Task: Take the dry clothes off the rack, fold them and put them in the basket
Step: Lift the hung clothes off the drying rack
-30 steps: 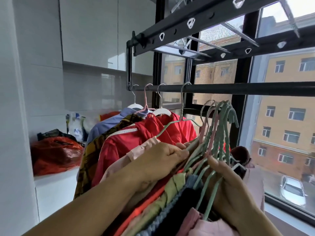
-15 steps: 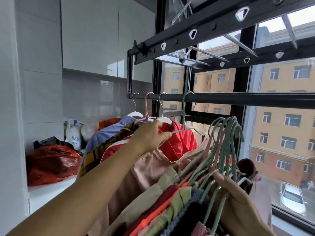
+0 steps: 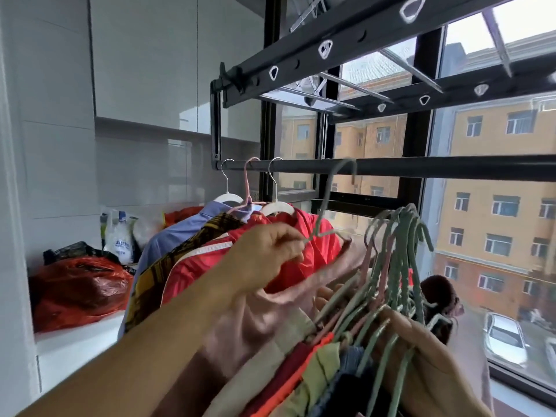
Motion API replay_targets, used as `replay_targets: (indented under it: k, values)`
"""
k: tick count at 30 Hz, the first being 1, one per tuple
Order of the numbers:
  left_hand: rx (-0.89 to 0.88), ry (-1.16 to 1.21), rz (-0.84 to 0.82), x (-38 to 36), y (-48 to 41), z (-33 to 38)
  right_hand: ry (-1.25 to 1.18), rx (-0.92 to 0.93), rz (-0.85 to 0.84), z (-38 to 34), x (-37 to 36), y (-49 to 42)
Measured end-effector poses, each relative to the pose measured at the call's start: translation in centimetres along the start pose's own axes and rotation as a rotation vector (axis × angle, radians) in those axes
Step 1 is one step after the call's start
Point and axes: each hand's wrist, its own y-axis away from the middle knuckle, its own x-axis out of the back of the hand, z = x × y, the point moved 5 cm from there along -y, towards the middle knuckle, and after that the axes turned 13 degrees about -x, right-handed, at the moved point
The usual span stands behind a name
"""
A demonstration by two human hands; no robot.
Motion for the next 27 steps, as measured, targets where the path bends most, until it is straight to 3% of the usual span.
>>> replay_targets:
  k: [2,4,7,10,13,17,18,20,27]
  values:
    - [0.026,0.011,0.018,-1.6,2.0,-0.5,0.065,0.031,-0.041,0.8,-1.3,0.1]
    - [0.061,0.039,0.061,-2.3,3.2,-1.1,-0.008,-0.091,-0.105,1.8,-1.4,-0.2]
    - [0.095,0.097,0.022,-2.8,3.8,-1.8,-0.069,-0.173,-0.022,2.8,-1.2,-0.2]
    - [0.188,0.266,-0.034,-3.6,4.5,-1.9,-0.087,-0.164,-0.042,3.0,-0.9,-0.5]
    - [0.185,0.217,-0.048,-4.0,4.8,-3.1,-0.082,-0.12,-0.053,2.7,-0.6,-1.1]
    - [0.119,0.164,-0.152,-4.6,5.1,-4.2,-0.025,-0.062,0.104,2.5,0.1,-1.5]
    - [0.109,0.165,-0.182,-4.8,5.3,-4.3,-0.019,-0.081,0.037,3.2,-0.7,-1.9]
    - [0.113,0.166,-0.255,-5.0,5.5,-4.6,0.105,-0.048,0.08,3.0,-1.3,-1.9]
    - [0.133,-0.09,-0.375,-3.6,5.7,-4.4,0.131,-0.177,0.175,3.8,-2.4,-2.0]
